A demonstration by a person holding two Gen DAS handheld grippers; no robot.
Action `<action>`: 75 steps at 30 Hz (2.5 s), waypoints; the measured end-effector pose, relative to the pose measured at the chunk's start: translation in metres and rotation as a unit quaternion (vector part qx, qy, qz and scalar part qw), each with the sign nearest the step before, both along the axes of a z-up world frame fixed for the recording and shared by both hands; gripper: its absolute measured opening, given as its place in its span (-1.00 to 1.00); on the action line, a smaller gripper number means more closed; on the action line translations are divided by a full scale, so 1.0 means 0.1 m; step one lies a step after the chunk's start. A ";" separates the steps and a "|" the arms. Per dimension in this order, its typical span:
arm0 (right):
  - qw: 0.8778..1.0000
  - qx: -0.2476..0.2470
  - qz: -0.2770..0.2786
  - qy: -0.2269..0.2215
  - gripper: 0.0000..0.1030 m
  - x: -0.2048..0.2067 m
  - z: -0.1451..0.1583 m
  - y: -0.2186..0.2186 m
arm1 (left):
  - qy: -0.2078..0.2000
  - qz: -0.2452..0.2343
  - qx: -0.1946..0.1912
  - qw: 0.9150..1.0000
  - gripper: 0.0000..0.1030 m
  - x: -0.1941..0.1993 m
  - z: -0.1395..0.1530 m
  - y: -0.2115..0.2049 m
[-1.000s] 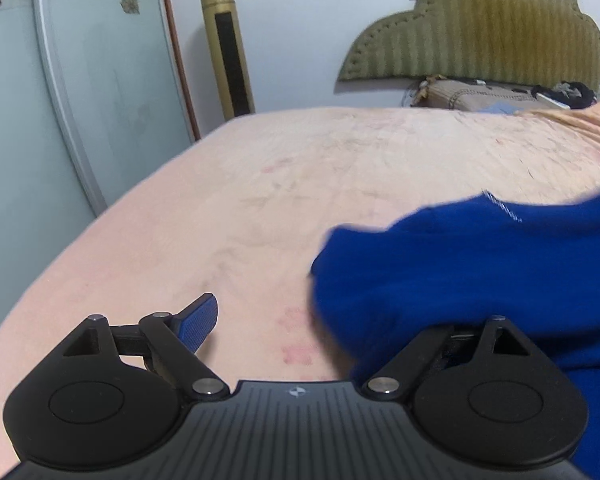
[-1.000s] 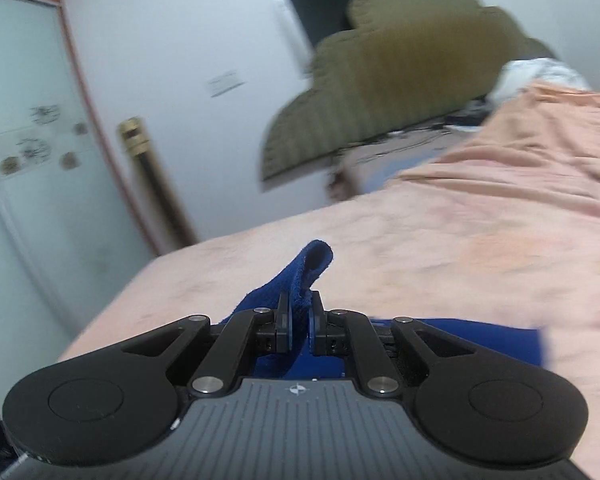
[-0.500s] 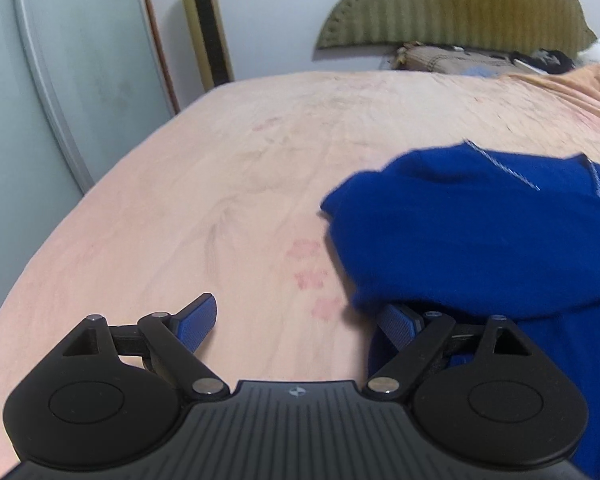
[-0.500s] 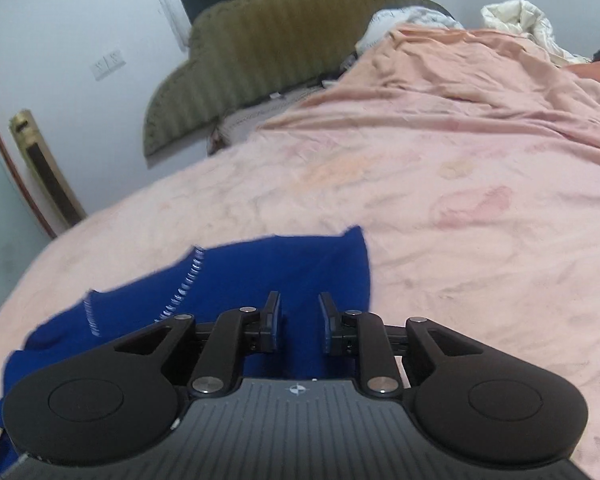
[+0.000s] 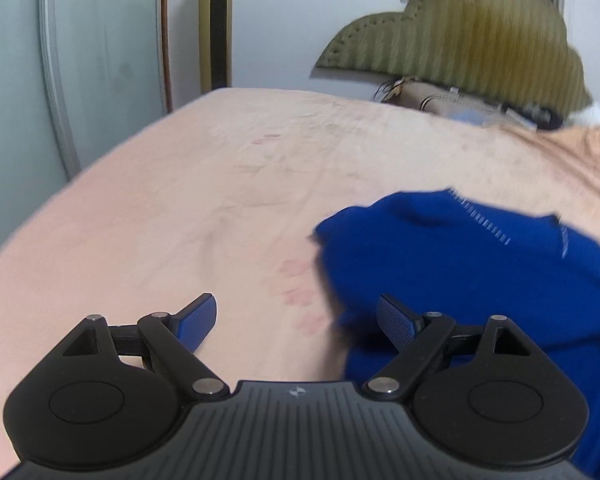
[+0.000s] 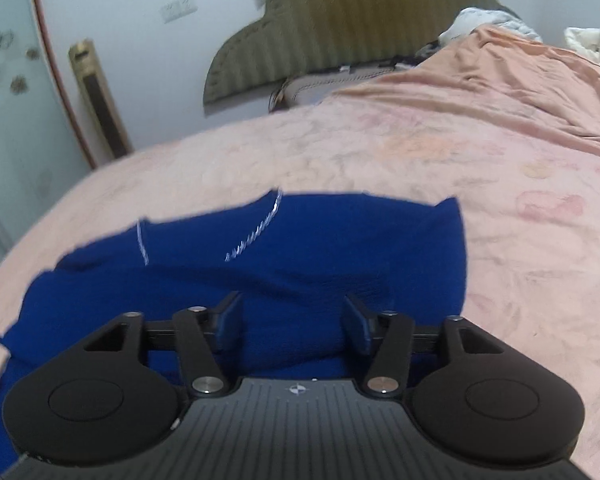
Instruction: Fold small clothes
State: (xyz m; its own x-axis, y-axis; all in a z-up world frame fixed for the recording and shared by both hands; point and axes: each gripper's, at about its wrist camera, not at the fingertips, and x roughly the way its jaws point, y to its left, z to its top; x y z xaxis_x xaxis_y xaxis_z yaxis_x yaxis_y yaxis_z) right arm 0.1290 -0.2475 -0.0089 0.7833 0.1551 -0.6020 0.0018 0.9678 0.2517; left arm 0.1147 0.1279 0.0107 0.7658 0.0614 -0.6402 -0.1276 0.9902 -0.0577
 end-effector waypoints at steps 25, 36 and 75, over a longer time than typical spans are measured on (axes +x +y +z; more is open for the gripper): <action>0.999 0.045 -0.017 -0.001 0.66 -1.56 0.02 -0.51 | 0.050 -0.104 0.009 0.993 0.71 -0.86 -0.08 -0.53; 0.964 -0.194 -0.027 -0.180 0.92 -2.10 -0.02 0.62 | 0.055 -0.126 0.017 0.990 0.71 -1.09 -0.10 -0.78; 0.977 -0.186 0.103 -0.022 0.98 -2.14 -0.14 0.58 | 0.074 -0.162 0.049 0.983 0.71 -1.33 -0.21 -0.78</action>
State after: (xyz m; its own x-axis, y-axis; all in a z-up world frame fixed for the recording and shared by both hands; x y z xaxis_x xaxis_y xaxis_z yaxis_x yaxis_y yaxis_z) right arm -0.0854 -0.1891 -0.0232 0.7844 0.0901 -0.6136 -0.2065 0.9709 -0.1214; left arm -0.0186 0.0500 -0.0104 0.6541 -0.1036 -0.7493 0.1949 0.9802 0.0346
